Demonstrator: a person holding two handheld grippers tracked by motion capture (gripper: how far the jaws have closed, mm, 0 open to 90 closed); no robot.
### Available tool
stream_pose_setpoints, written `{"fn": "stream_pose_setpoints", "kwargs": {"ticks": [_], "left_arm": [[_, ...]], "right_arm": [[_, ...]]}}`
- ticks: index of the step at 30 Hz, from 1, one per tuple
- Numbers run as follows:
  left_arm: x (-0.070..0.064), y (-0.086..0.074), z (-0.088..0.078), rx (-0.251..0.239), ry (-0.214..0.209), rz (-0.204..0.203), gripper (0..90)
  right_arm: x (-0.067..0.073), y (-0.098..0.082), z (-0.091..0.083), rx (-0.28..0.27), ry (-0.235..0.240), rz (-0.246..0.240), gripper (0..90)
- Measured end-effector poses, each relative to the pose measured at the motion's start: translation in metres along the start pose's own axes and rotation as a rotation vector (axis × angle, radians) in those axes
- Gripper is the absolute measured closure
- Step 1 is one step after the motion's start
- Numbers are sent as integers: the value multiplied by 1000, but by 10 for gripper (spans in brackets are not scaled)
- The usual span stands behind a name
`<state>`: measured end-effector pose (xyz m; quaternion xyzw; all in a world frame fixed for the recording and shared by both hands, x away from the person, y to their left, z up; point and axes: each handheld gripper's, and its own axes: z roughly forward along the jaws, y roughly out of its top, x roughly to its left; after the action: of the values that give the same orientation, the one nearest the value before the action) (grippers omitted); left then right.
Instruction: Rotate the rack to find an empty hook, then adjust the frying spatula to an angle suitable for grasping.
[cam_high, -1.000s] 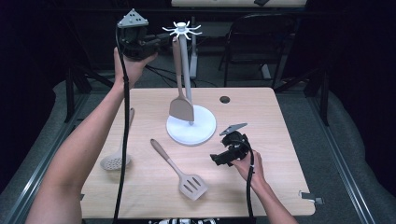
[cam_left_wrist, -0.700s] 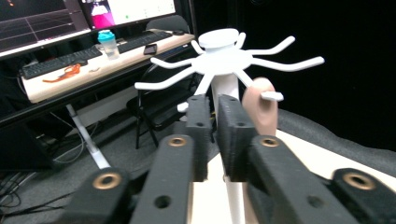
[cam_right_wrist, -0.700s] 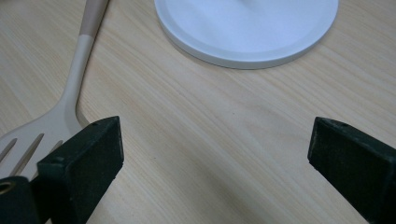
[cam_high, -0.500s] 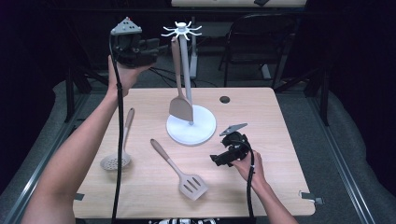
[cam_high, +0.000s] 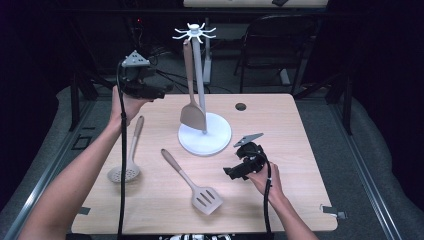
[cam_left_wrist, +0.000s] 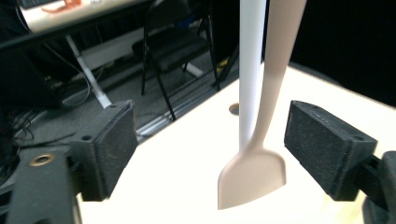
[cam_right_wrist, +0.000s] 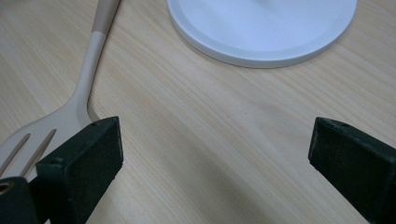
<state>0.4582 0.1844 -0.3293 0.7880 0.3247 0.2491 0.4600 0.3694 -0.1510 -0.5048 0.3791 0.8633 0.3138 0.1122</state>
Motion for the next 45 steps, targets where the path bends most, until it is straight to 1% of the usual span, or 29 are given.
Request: {"fn": "stream_pose_setpoints", "kwargs": {"ticks": [2,6,8,9,12,16,18,21,23,24,26,28,29,30,32,34,35,36,37,38,39,41,43,45], "left_arm": [[-2,-10,2,14,-4,-7,155],[-6,-28,7,46,-7,-21,141],[-9,-38,9,72,7,-29,113],[-10,-43,11,84,3,-34,102],[-14,-59,15,122,2,-37,85],[-18,-81,19,151,-6,-62,66],[-20,-92,20,168,-13,-75,61],[-24,-106,23,201,-15,-86,39],[-27,-114,23,199,-17,-95,25],[-29,-118,22,199,-12,-89,21],[-33,-125,22,213,-17,-76,13],[-36,-132,23,224,-24,-80,3],[-38,-135,23,230,-21,-78,2],[-38,-138,24,233,-14,-74,2],[-39,-146,23,219,-5,-88,1],[-41,-155,24,210,2,-109,1],[-41,-156,26,232,-5,-99,0],[-42,-157,26,245,-7,-88,0],[-43,-158,25,235,-1,-88,0],[-43,-159,24,226,-4,-98,0],[-44,-159,23,226,-5,-99,0],[-47,-164,23,229,0,-98,0],[-51,-169,26,244,-11,-108,0],[-55,-173,29,261,-19,-112,0]], "right_arm": [[0,0,0,4,-2,-5,25],[1,-1,2,6,32,-8,45],[2,0,3,19,45,-9,43],[2,-1,4,18,45,-16,43],[2,-1,4,22,51,-17,43],[2,-1,6,23,61,-31,45],[3,-1,7,36,64,-33,45],[4,-1,7,39,65,-41,45],[4,-1,8,42,67,-43,44],[4,-1,8,44,63,-45,43],[4,-1,9,37,70,-38,34],[4,-1,9,45,62,-38,21],[5,-1,10,41,64,-35,12],[5,-1,10,49,69,-29,8],[5,-1,11,61,66,-38,8],[7,-2,10,58,68,-32,2],[7,-2,9,62,74,-24,0],[8,-2,9,51,73,-14,0],[10,-2,8,58,68,-12,0],[11,-2,7,55,77,-2,0],[13,-2,6,69,74,4,23],[16,-2,5,85,60,-7,145],[19,-3,4,69,75,-8,147],[21,-2,4,102,77,-12,172]]}}
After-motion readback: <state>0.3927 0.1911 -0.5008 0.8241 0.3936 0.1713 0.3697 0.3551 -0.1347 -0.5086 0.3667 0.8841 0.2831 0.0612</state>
